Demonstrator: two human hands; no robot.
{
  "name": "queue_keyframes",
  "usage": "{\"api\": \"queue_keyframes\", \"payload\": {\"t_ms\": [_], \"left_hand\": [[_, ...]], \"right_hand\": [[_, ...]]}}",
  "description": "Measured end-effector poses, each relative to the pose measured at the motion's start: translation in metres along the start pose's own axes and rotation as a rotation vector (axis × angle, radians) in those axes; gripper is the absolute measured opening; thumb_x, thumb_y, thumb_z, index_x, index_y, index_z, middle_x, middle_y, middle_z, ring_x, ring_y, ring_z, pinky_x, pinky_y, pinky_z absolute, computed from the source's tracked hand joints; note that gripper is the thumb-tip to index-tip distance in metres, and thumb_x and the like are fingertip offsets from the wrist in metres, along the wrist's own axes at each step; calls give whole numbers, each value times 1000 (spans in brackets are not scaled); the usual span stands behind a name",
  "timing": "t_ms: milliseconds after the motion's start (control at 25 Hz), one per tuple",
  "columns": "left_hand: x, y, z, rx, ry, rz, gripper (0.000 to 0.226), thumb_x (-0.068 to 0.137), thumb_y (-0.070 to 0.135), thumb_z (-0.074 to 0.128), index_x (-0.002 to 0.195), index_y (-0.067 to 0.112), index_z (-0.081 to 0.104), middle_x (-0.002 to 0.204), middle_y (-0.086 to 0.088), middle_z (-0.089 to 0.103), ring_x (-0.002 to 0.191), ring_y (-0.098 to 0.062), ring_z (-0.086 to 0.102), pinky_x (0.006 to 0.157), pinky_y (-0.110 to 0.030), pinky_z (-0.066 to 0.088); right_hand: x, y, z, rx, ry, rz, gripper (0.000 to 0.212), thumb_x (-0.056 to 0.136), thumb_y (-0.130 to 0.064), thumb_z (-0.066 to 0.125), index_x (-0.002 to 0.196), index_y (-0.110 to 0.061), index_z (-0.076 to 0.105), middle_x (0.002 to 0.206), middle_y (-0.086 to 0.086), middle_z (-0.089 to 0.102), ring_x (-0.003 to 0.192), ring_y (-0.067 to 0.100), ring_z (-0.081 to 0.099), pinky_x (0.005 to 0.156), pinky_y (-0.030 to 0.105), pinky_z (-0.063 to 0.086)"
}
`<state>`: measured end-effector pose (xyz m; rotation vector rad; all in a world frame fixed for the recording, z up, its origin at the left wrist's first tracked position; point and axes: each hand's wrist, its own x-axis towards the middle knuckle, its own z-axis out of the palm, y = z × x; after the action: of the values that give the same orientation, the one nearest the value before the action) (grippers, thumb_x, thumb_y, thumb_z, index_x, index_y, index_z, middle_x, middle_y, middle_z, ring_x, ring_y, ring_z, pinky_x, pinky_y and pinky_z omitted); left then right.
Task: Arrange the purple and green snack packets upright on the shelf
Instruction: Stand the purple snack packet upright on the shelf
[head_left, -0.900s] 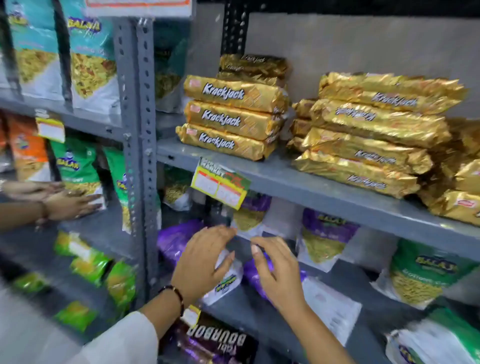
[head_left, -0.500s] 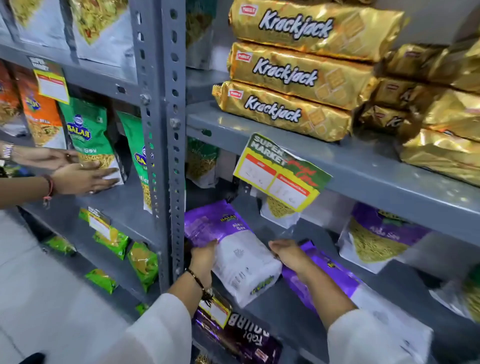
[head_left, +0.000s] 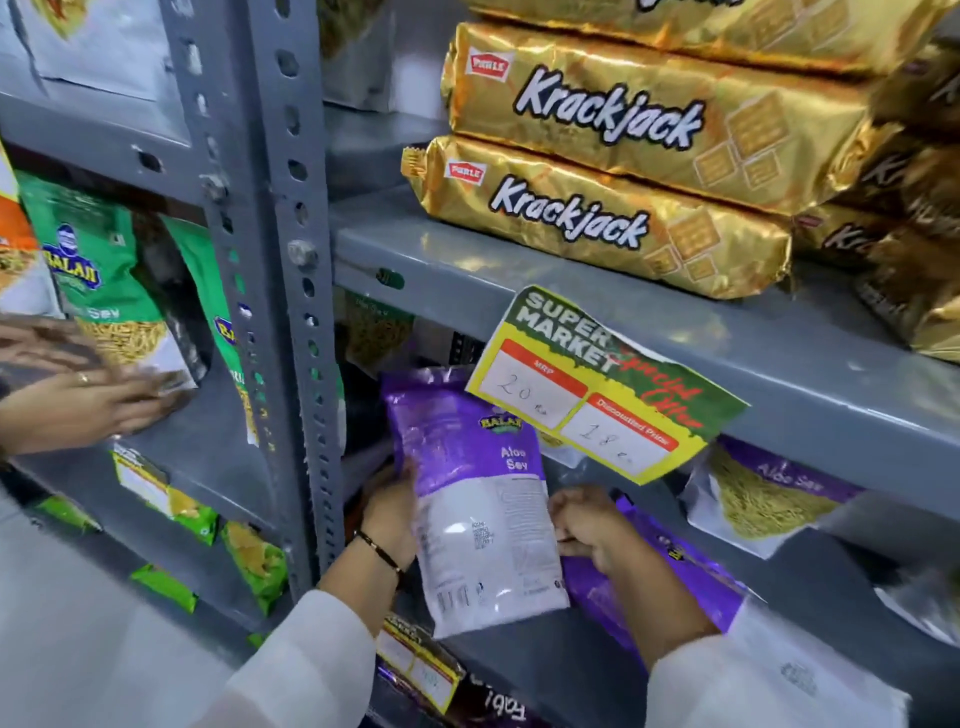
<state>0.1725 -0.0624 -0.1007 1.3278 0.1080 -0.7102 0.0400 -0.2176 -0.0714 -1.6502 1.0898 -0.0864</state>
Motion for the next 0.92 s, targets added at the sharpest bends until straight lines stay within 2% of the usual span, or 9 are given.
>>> {"api": "queue_keyframes", "payload": {"t_ms": [80, 200, 320, 480, 600, 680, 760, 840, 920], "left_hand": [[-6, 14, 5, 21, -53, 119, 26, 90, 35, 47, 105, 16, 57, 94, -4, 67, 80, -19, 62, 82, -37, 51], [-17, 32, 15, -13, -158, 345, 19, 93, 16, 45, 83, 13, 62, 60, 9, 72, 58, -3, 66, 61, -19, 54], [-21, 37, 12, 75, -230, 456, 20, 93, 10, 43, 92, 10, 63, 62, 15, 73, 61, 1, 65, 63, -17, 52], [-18, 27, -2, 100, -218, 540, 25, 92, 9, 45, 111, -2, 58, 81, 2, 72, 74, -10, 63, 75, -22, 50], [-28, 16, -4, -32, -213, 557, 18, 91, 5, 46, 103, 2, 59, 73, 8, 74, 70, -3, 65, 68, -15, 52], [-40, 11, -3, -76, -182, 593, 17, 91, 5, 46, 94, 10, 62, 71, 16, 74, 67, 4, 63, 65, -13, 52], [-53, 0, -2, 21, -71, 686, 17, 91, 15, 48, 89, 22, 64, 75, 17, 74, 71, 2, 62, 70, -21, 52], [-70, -15, -4, 171, 104, 770, 25, 87, 39, 49, 97, 22, 63, 82, 5, 74, 78, -15, 66, 74, -38, 53], [-94, -37, -2, 331, 180, 824, 40, 82, 53, 43, 108, 27, 58, 89, -7, 75, 80, -27, 67, 70, -40, 51]], "right_hand": [[-7, 5, -2, 101, 53, -66, 36, 77, 12, 33, 55, -12, 48, 55, 5, 52, 42, 11, 47, 56, 31, 52], [-23, 19, -1, 274, 110, -215, 39, 77, 18, 31, 57, -10, 51, 56, 5, 59, 52, 17, 55, 51, 29, 55], [-31, 39, 9, 372, 173, -350, 48, 79, 20, 35, 53, -17, 51, 44, -6, 58, 49, 10, 52, 50, 24, 52], [-32, 58, 20, 211, 314, -481, 39, 83, 2, 49, 57, -26, 55, 60, -2, 58, 65, 16, 52, 72, 48, 54], [-53, 63, 29, 233, 444, -455, 31, 81, -6, 61, 68, -31, 48, 63, -1, 54, 63, 20, 53, 70, 49, 52], [-74, 67, 44, 323, 337, -458, 29, 76, -8, 65, 69, -30, 47, 70, 6, 53, 63, 21, 53, 65, 44, 50], [-87, 67, 58, 284, 188, -452, 29, 63, -13, 69, 76, -31, 50, 89, 13, 53, 71, 21, 55, 72, 39, 48], [-86, 63, 57, 193, 95, -447, 54, 52, -25, 71, 99, -37, 48, 113, 6, 46, 98, 17, 55, 92, 34, 47], [-83, 57, 51, 148, -26, -466, 88, 45, -35, 75, 125, -34, 38, 126, -2, 37, 120, 7, 42, 106, 30, 38]]}}
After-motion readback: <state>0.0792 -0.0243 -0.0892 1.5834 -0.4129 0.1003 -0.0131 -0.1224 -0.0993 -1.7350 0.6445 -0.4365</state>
